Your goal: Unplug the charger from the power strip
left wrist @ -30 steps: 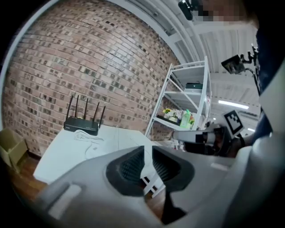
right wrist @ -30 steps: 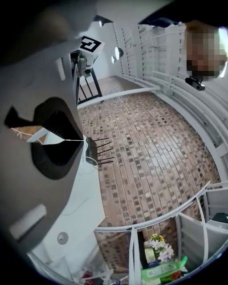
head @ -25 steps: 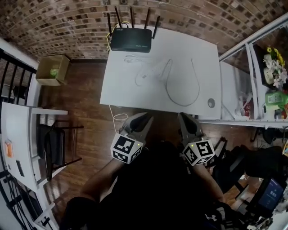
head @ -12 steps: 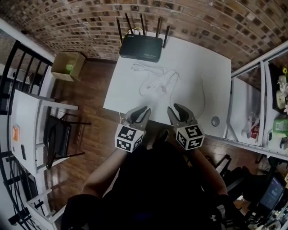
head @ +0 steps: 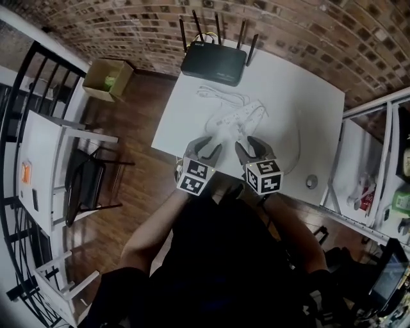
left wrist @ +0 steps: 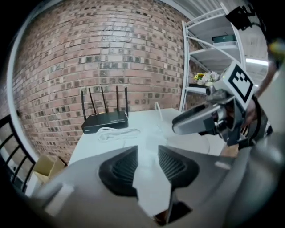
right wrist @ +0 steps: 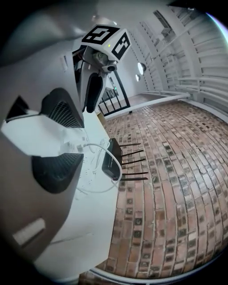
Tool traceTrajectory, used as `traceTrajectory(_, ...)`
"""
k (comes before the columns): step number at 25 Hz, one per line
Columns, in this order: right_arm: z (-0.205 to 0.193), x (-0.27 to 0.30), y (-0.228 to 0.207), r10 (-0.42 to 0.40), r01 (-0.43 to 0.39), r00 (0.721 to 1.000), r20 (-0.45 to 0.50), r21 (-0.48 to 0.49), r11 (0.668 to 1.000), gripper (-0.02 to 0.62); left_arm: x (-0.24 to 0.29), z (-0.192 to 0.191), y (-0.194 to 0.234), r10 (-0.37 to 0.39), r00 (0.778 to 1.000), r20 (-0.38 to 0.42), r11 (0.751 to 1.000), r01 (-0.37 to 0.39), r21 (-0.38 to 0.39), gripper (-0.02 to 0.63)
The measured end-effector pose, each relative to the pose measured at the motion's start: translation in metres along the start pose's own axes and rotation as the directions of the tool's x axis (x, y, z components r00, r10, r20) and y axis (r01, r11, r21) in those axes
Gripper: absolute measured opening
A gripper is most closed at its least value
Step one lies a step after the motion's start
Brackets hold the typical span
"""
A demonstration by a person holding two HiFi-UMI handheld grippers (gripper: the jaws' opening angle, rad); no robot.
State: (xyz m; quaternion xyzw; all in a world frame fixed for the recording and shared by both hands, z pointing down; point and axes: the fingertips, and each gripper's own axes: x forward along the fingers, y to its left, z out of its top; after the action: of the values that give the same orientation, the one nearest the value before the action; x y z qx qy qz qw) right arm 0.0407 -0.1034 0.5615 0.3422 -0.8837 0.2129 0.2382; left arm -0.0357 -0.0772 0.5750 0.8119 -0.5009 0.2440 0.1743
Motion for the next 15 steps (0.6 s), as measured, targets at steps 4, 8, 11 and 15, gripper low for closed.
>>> traceTrajectory(4,-0.010,0.027,-0.007,-0.062,0.059,0.994,-0.085,-0.035,0.998,0.218,0.026,-0.004,0.013,-0.046,0.999,-0.025,0.996,0.048,0.070,0.153)
traceTrajectory(8,-0.017,0.048,-0.010,-0.074,0.067,0.985,-0.156,-0.050,0.997,0.225,0.052,-0.010,0.021,-0.090,0.995,-0.047,0.994,0.093,0.061,0.172)
traceTrajectory(11,-0.022,0.060,-0.011,-0.101,0.088,0.975,-0.196,-0.076,0.993,0.229,0.066,-0.014,0.023,-0.117,0.991,-0.058,0.991,0.120,0.051,0.186)
traceTrajectory(15,-0.024,0.066,-0.017,-0.182,0.156,0.951,-0.250,-0.120,0.980,0.227,0.075,-0.016,0.019,-0.145,0.986,-0.077,0.983,0.153,0.103,0.187)
